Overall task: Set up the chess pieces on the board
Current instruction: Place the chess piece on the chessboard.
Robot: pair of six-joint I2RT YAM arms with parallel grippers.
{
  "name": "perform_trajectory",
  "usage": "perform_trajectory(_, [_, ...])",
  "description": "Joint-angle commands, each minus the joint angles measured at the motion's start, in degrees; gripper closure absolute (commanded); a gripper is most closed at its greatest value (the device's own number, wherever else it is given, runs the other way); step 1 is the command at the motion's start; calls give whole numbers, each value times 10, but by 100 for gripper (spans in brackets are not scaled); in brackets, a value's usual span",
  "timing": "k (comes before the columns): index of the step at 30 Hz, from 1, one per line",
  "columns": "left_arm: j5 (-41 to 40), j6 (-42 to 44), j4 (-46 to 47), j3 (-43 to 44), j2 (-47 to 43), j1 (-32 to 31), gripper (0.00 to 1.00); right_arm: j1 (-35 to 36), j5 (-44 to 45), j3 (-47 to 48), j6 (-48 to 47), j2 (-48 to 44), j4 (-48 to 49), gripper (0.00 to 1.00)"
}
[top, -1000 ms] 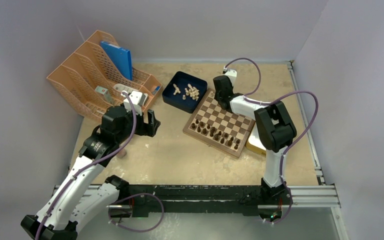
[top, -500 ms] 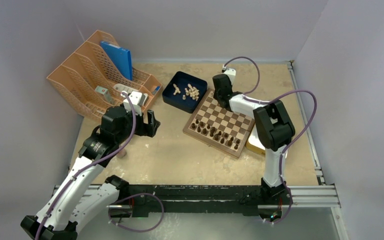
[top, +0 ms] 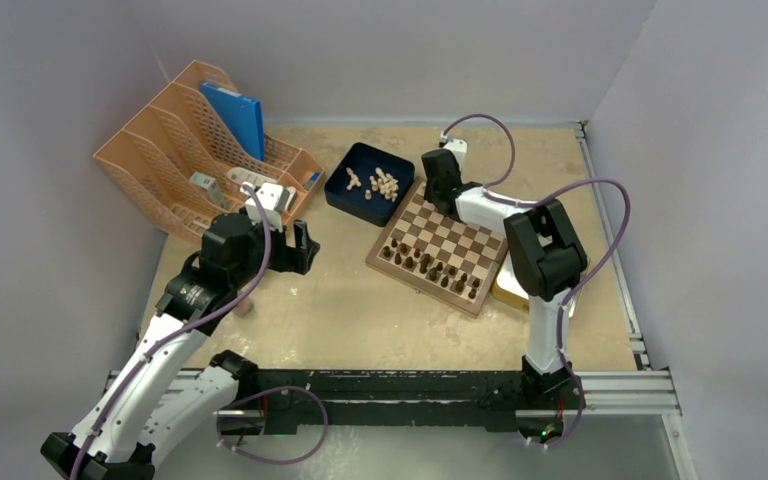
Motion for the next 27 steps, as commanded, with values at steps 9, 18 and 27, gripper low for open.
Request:
perform_trajectory(9, [-8, -7, 16, -1, -12, 1, 22, 9, -2, 18, 7, -6, -25, 75])
perform_trajectory(18, [-9, -6, 16, -2, -14, 1, 22, 10, 1, 3, 8, -13, -6, 70])
perform_trajectory(27, [-24, -7, 12, -1, -19, 1, 22, 11, -25, 11, 27, -40, -41, 59])
